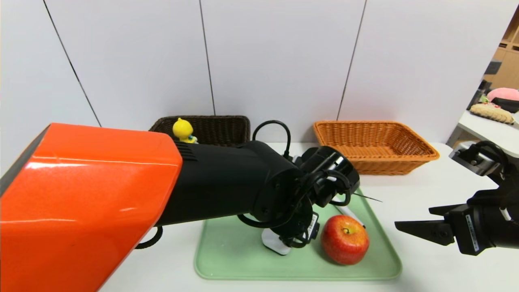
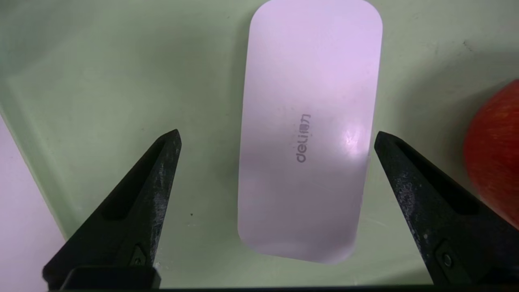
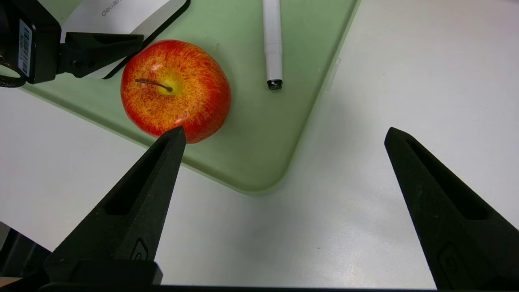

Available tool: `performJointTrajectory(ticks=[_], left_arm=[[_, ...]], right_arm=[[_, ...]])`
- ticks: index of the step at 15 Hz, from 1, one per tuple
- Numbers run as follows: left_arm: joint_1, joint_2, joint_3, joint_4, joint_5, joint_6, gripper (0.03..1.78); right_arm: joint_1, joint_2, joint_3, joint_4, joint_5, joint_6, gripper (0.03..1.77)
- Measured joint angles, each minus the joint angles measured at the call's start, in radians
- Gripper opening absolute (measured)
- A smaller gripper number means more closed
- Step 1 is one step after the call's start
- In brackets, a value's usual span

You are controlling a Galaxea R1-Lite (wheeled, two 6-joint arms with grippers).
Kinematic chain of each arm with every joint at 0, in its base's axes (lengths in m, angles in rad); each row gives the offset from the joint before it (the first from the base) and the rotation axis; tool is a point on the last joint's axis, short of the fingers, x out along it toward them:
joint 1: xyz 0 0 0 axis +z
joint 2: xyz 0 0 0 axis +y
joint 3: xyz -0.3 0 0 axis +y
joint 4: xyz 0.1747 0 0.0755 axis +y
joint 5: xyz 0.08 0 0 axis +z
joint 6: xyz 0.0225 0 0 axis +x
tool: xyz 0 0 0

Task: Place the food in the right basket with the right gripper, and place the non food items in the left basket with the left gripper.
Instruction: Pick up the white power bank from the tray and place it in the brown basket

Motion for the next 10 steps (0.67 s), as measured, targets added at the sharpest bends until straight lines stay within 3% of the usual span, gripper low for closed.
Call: performJointTrajectory(ticks=[3, 10], left_arm=[[0.0, 0.018, -0.039, 0.03, -0.054, -0.022, 1.69], [0.004, 0.056, -0.062, 0.03, -0.051, -0.03, 1.69]], right_arm=[[0.0, 0.0, 0.0, 0.0, -0.001, -0.001, 1.7], [-0.001, 0.002, 0.002, 0.0, -0.001, 0.0, 1.7]])
